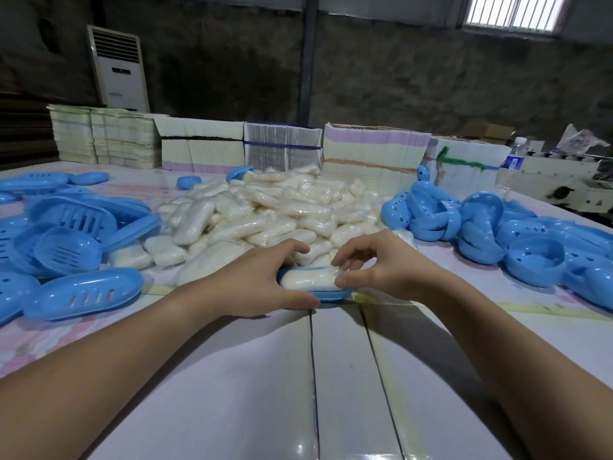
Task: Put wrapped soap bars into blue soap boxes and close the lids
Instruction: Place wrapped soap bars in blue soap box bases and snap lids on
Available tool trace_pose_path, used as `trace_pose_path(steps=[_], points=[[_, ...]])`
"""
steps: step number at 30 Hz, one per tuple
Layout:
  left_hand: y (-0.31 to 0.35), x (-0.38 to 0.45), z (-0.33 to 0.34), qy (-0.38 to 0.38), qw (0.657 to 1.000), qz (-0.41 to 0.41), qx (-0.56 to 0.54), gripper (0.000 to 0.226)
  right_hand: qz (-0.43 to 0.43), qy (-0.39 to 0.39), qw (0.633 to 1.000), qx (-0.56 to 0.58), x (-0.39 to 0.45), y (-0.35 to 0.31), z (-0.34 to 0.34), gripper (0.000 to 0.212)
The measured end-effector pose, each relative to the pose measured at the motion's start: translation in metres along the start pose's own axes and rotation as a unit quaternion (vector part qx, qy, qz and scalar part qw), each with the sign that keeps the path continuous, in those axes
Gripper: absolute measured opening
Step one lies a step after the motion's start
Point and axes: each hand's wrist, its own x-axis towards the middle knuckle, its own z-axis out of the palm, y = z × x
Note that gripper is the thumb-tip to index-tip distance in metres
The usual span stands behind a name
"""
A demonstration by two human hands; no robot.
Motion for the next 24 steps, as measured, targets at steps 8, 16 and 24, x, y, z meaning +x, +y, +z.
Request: trace_pose_path(steps=[8,16,24], points=[[-0.001,0.001,0.001,-0.002,1.000,-0.004,-0.023,0.079,-0.012,0.049,0.997,0.052,0.003,0.003,0.003,0.013],[-0.004,0.004,0.001,-0.014,1.000,0.006,-0.008,0.083,0.143,0.168,0.965,-0.142,0.035,0.052,-0.005,0.043],[-0.007,0.008,0.001,-0.013,0.997,0.004,0.073,0.086,0.232,0.133,0.865,-0.425,0.083,0.044,-0.023,0.056]])
